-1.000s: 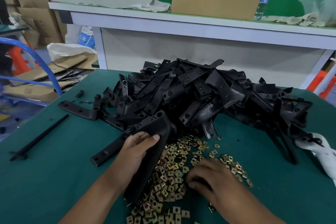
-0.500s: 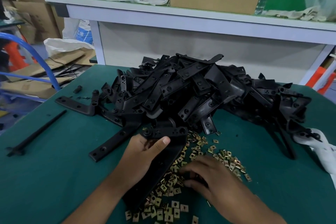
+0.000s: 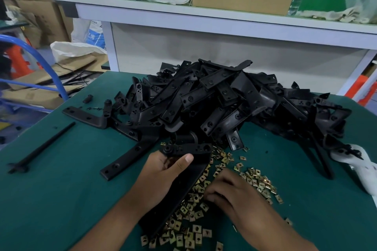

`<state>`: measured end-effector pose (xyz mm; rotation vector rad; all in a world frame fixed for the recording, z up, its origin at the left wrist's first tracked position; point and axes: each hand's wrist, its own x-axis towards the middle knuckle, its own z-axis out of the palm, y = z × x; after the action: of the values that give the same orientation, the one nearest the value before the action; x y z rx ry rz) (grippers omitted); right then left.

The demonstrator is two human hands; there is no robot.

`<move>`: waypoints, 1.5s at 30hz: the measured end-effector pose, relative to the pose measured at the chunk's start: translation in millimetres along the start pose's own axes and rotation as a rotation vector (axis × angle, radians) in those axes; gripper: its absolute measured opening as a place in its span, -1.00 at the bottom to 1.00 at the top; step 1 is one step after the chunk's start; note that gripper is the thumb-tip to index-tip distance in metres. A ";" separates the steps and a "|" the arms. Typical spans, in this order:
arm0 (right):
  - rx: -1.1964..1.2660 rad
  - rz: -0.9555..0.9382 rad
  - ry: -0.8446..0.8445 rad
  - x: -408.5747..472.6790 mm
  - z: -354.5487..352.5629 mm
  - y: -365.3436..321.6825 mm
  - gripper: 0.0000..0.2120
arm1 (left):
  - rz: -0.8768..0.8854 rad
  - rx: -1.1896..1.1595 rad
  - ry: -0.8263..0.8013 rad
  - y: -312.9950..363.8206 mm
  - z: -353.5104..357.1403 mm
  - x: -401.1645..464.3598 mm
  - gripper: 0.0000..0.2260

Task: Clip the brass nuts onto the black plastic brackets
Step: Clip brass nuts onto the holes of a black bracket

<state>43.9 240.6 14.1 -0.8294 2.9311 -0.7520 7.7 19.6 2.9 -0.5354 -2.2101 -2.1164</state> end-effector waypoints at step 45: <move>1.628 0.540 0.289 4.9 -31.2 8.3 -0.72 | -0.034 0.098 -0.095 11.0 7.3 -7.5 -0.85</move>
<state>31.4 258.3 38.6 0.2417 1.4371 -2.4883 19.2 25.2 11.1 -0.6083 -2.3753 -2.0248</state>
